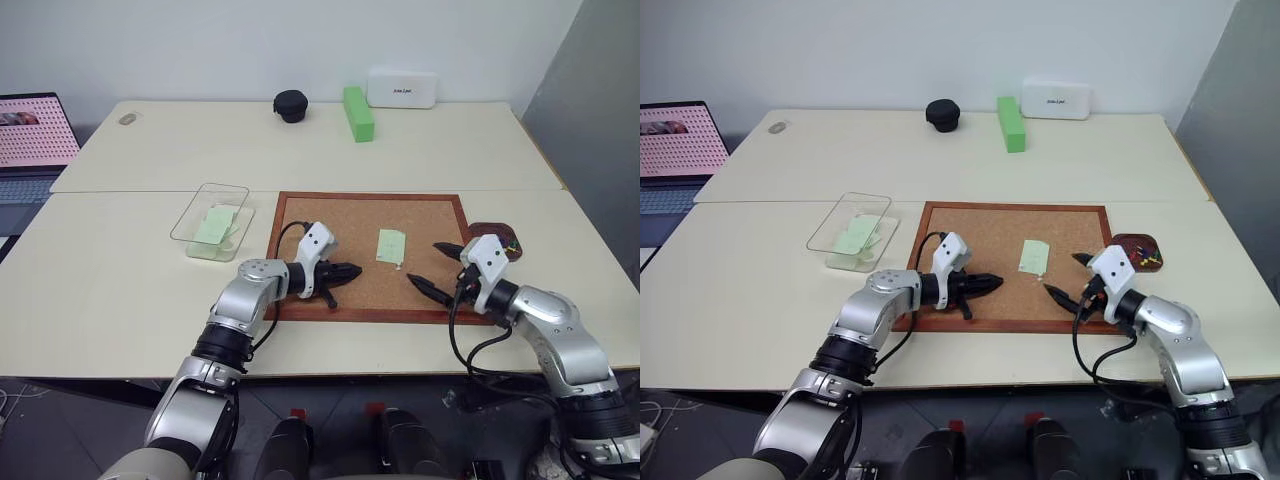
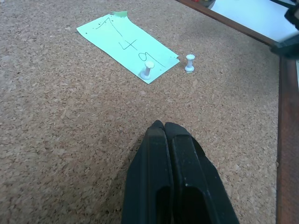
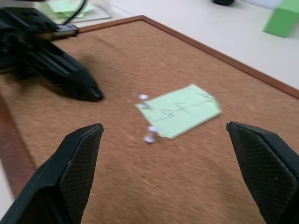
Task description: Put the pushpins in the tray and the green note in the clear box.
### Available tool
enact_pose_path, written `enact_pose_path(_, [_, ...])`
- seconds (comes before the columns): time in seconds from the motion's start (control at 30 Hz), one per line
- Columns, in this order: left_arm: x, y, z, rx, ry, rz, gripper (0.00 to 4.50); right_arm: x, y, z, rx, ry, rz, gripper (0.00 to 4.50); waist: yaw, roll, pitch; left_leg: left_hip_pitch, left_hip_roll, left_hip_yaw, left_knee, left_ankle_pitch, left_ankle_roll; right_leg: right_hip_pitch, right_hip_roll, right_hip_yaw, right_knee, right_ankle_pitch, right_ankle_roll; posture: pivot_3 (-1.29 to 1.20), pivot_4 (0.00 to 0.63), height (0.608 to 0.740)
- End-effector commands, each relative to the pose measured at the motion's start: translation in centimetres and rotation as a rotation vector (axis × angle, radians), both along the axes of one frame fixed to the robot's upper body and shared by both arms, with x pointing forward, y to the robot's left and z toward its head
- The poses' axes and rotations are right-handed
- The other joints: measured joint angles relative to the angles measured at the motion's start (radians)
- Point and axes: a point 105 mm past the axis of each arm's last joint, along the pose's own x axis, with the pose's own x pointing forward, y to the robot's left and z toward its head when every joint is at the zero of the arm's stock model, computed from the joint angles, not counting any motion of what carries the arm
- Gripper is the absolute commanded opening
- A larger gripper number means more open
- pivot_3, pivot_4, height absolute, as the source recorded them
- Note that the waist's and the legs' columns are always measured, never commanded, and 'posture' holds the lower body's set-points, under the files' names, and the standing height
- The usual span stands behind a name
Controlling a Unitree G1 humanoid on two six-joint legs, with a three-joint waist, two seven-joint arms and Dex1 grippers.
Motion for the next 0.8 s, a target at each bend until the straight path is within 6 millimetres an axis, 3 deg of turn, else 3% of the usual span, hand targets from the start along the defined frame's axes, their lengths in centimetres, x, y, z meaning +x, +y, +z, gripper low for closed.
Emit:
enact_pose_path(0.03, [-0.8, -0.7, -1.3, 0.026, 0.052, -0.037, 0.00, 0.7, 1.6, 0.8, 0.043, -0.011, 0.034, 4.48, 0.000, 0.000, 0.000, 0.000, 0.000, 0.000, 0.000, 0.000, 0.000, 0.000, 0.000, 0.000, 0.000, 0.000, 0.000, 0.00, 0.150, 0.740])
enact_pose_path(0.37, [-1.1, -0.6, -1.3, 0.023, 0.061, -0.036, 0.00, 3.0, 2.4, -0.7, 0.049, 0.029, 0.017, 4.48, 0.001, 0.000, 0.000, 0.000, 0.000, 0.000, 0.000, 0.000, 0.000, 0.000, 0.000, 0.000, 0.000, 0.000, 0.000, 0.00, 0.150, 0.740])
enact_pose_path(0.4, [-1.1, -0.5, -1.4, 0.023, 0.061, -0.033, 0.00, 3.2, 2.3, -0.9, 0.046, 0.034, 0.010, 4.12, 0.001, 0.000, 0.000, 0.000, 0.000, 0.000, 0.000, 0.000, 0.000, 0.000, 0.000, 0.000, 0.000, 0.000, 0.000, 0.00, 0.150, 0.740])
enact_pose_path(0.8, [-1.1, -0.4, -1.3, 0.023, 0.060, -0.024, 0.00, 4.1, 2.0, -1.8, 0.054, 0.056, -0.015, 1.81, 0.000, 0.000, 0.000, 0.000, 0.000, 0.000, 0.000, 0.000, 0.000, 0.000, 0.000, 0.000, 0.000, 0.000, 0.000, 0.00, 0.150, 0.740])
